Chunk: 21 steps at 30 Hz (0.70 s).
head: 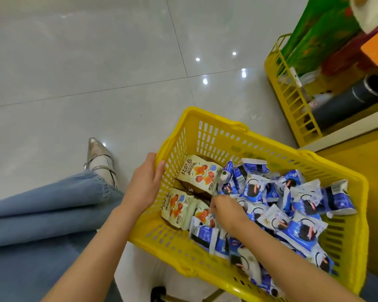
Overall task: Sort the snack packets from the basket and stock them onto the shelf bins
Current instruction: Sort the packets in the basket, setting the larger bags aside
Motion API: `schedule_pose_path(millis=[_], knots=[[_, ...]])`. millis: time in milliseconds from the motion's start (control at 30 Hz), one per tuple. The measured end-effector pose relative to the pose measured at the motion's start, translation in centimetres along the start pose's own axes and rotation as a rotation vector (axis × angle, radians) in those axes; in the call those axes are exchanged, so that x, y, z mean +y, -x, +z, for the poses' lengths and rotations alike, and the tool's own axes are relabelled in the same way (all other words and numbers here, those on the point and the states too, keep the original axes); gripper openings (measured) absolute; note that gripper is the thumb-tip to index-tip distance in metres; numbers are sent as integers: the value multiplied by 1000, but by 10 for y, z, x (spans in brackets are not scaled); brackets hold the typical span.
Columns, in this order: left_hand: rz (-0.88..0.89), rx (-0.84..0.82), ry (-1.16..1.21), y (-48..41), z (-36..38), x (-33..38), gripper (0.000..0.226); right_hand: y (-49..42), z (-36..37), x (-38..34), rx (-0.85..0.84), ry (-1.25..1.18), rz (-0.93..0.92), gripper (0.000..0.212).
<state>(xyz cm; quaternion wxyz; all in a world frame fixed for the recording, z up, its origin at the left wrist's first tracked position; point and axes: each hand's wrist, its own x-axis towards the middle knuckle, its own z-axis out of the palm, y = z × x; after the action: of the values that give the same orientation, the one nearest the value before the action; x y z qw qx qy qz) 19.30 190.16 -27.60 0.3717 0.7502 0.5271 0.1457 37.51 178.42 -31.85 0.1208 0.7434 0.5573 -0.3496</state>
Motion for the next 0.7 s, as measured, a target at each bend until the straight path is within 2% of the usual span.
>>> schedule_pose_path(millis=[167,267,333,433,533,700], knots=[[4,-19,-7,-2,0,-2,23,34,-37,-5,145,36,-40,8],[-8,-30,17,-1,-1,-2,27,56,-67,-1,297,80,-50,6],[-13,-36,20,-2,0,-2,29,66,-81,2,417,-23,-61,10],[-17,-41,31,-2,-1,-2,30,70,-83,-7,528,-365,1,11],[-33,-45,52,-2,0,-2,29,49,-51,-29,451,-570,95,10],[-9,-26,51,-2,-1,-2,25,13,26,-62,93,-636,216,7]])
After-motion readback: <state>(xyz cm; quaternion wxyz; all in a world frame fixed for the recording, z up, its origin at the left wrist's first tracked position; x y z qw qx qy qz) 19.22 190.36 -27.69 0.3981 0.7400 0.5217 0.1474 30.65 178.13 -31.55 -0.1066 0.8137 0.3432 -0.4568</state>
